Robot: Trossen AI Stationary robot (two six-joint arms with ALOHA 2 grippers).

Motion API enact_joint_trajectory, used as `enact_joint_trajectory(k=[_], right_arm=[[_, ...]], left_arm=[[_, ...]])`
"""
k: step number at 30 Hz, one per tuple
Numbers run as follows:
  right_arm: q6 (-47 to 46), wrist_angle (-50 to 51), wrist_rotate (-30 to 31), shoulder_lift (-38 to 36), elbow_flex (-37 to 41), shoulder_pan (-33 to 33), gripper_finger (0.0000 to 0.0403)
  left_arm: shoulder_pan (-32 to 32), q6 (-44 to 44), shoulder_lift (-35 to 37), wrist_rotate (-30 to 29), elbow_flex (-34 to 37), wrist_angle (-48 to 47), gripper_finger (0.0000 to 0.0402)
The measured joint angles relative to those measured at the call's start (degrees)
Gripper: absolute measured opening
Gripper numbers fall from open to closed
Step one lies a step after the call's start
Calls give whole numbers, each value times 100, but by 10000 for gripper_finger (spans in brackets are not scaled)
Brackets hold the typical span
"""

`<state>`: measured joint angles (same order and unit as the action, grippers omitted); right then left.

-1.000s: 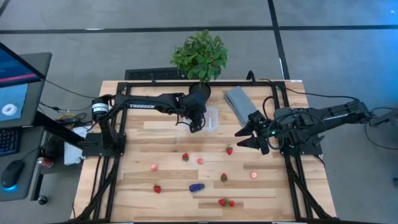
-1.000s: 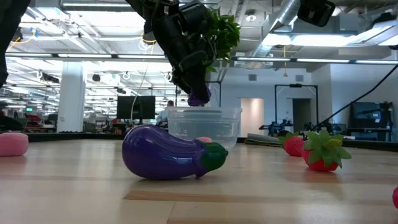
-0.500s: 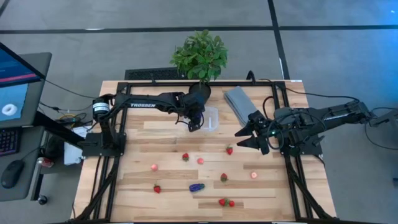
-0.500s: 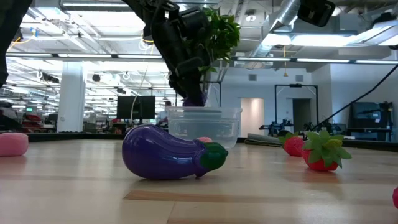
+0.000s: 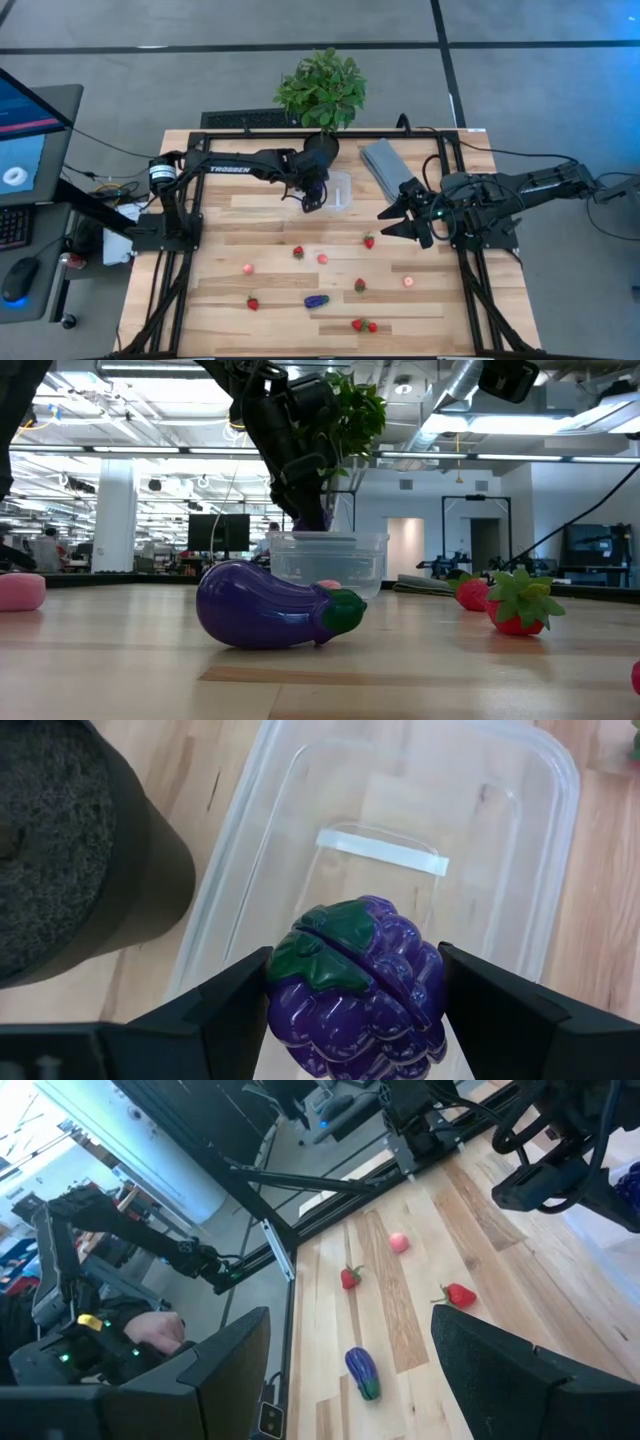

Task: Pick and placing Produce into tupperware
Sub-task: Put the blackberry into the transparent bin, then put the red strawberry into the transparent bin

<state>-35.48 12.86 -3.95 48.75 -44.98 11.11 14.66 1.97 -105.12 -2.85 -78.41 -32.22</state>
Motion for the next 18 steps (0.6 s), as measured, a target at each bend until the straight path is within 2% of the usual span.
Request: enact_joint_trajectory(k=[11,18], right_arm=[[7,-2,0,0,-1,0,300],[4,0,0,0,-1,0,300]], left_arm=[[2,-19,0,-7,0,3,294],[2,-113,0,18,-2,105,299]])
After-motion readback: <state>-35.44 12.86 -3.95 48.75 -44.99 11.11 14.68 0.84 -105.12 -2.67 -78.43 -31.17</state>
